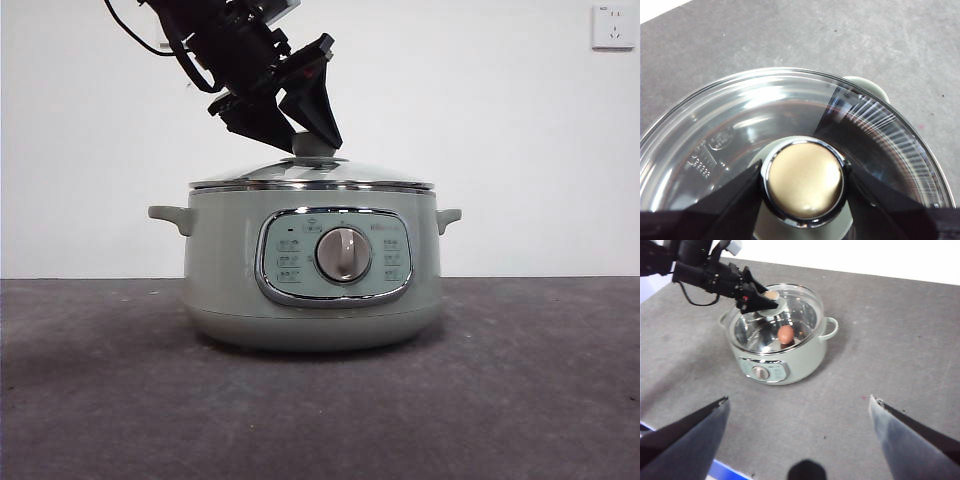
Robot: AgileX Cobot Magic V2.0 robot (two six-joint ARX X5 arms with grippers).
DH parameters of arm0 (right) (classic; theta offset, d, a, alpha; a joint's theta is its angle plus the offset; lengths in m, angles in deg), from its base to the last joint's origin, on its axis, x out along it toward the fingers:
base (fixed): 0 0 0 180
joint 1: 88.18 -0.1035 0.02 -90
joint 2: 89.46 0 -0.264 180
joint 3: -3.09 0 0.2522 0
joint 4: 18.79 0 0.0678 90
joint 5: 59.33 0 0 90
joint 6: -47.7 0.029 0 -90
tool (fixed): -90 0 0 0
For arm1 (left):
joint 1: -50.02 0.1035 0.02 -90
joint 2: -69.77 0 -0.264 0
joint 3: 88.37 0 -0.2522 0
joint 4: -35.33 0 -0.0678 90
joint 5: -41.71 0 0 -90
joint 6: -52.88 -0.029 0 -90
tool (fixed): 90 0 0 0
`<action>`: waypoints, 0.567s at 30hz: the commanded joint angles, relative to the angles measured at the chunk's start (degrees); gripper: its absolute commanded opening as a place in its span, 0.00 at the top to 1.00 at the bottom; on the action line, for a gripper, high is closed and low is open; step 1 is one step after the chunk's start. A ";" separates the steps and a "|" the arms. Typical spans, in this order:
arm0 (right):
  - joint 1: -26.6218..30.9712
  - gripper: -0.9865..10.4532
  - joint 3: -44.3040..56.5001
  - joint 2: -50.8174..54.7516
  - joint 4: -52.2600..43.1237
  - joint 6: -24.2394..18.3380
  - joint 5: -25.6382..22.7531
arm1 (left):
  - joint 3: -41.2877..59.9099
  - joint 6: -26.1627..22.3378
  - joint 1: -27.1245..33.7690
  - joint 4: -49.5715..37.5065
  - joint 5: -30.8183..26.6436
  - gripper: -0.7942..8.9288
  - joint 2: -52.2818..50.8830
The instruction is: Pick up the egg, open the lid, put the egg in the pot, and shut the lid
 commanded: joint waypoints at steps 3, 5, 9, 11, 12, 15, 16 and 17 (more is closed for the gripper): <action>-0.15 0.50 0.35 0.28 1.36 0.44 -0.46 | -0.55 0.11 -0.31 -1.18 0.52 0.93 -0.33; -0.15 0.50 0.35 0.28 1.36 0.44 -0.46 | -0.55 0.11 -0.31 -1.18 0.52 0.93 -0.31; -0.15 0.50 0.35 0.28 1.36 0.44 -0.59 | -0.55 0.11 -0.31 -1.14 0.94 0.93 -0.11; -0.15 0.50 0.35 0.28 1.36 0.44 -0.59 | -0.55 0.11 -0.57 -1.11 0.92 0.93 0.52; -0.15 0.50 0.35 0.28 1.36 0.44 -0.59 | -0.55 0.11 -0.63 -0.63 0.94 0.93 0.74; -0.15 0.50 0.35 0.28 1.36 0.44 -0.59 | -0.55 -0.07 -0.68 0.39 0.90 0.93 2.19; -0.15 0.50 0.35 0.28 1.36 0.44 -0.59 | -0.55 -0.09 -0.68 0.61 0.92 0.93 2.62; -0.15 0.50 0.35 0.28 1.36 0.44 -0.59 | -0.55 -0.07 -0.68 1.01 0.90 0.93 2.91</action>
